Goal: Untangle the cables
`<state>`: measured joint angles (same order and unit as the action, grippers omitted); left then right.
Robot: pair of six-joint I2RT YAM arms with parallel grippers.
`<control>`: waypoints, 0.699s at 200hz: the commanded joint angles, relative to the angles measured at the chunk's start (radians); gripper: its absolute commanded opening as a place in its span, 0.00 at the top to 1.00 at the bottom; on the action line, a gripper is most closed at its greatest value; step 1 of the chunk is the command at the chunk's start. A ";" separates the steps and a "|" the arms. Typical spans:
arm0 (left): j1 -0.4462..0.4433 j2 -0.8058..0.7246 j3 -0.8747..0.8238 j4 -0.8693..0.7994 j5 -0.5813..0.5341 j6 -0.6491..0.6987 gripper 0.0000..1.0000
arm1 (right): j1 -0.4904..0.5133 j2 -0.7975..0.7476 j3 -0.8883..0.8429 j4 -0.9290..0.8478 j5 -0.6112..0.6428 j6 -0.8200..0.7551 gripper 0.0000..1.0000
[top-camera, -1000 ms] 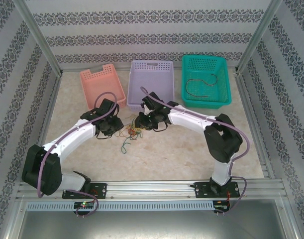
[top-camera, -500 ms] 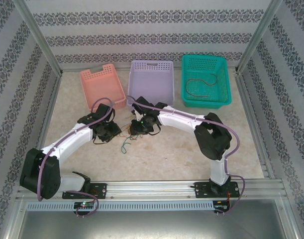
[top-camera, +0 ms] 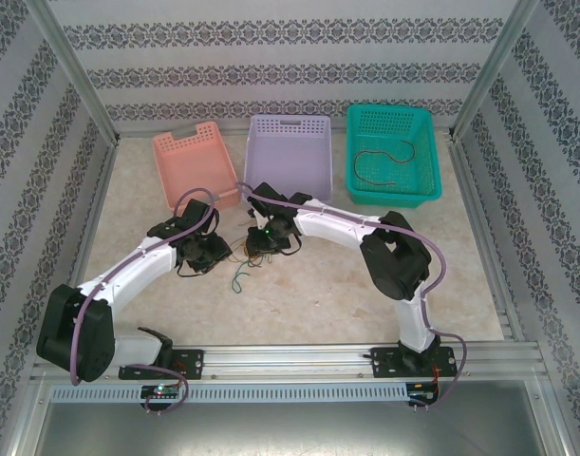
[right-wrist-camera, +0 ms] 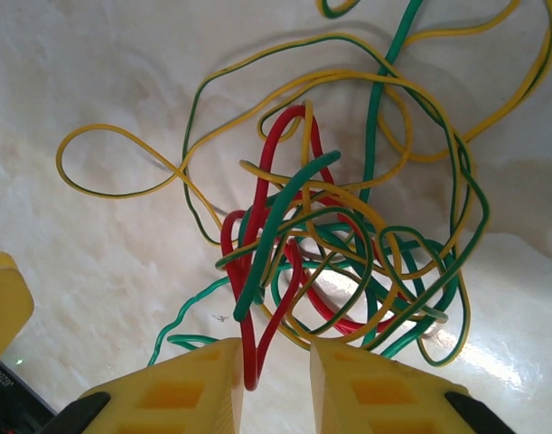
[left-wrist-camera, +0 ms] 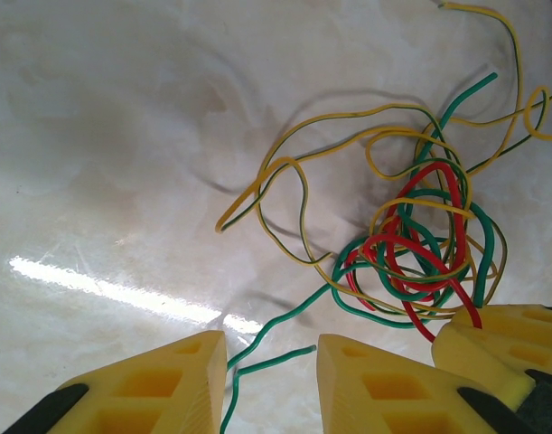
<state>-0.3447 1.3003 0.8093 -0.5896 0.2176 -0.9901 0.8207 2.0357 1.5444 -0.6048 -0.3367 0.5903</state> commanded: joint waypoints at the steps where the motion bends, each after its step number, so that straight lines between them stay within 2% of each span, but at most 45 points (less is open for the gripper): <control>1: 0.010 -0.026 -0.014 0.005 0.009 -0.018 0.68 | 0.000 0.024 0.034 -0.020 0.019 -0.023 0.73; 44: 0.009 -0.021 -0.028 0.029 0.027 -0.032 0.68 | 0.000 0.052 0.055 -0.012 0.010 -0.018 0.77; 72: 0.010 -0.019 -0.044 0.086 0.056 -0.066 0.68 | -0.008 0.032 0.034 -0.008 0.013 -0.037 1.00; 92: 0.009 -0.018 -0.053 0.155 0.089 -0.090 0.68 | -0.032 -0.023 -0.043 0.029 -0.006 -0.058 1.00; 118: 0.007 -0.015 -0.062 0.286 0.146 -0.128 0.68 | -0.074 -0.131 -0.185 0.160 -0.141 -0.108 1.00; 140: 0.006 0.013 -0.054 0.360 0.191 -0.173 0.68 | -0.106 -0.187 -0.249 0.194 -0.248 -0.165 1.00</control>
<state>-0.3447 1.3006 0.7547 -0.3794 0.3389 -1.0939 0.7456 1.9232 1.3506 -0.4862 -0.4435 0.5068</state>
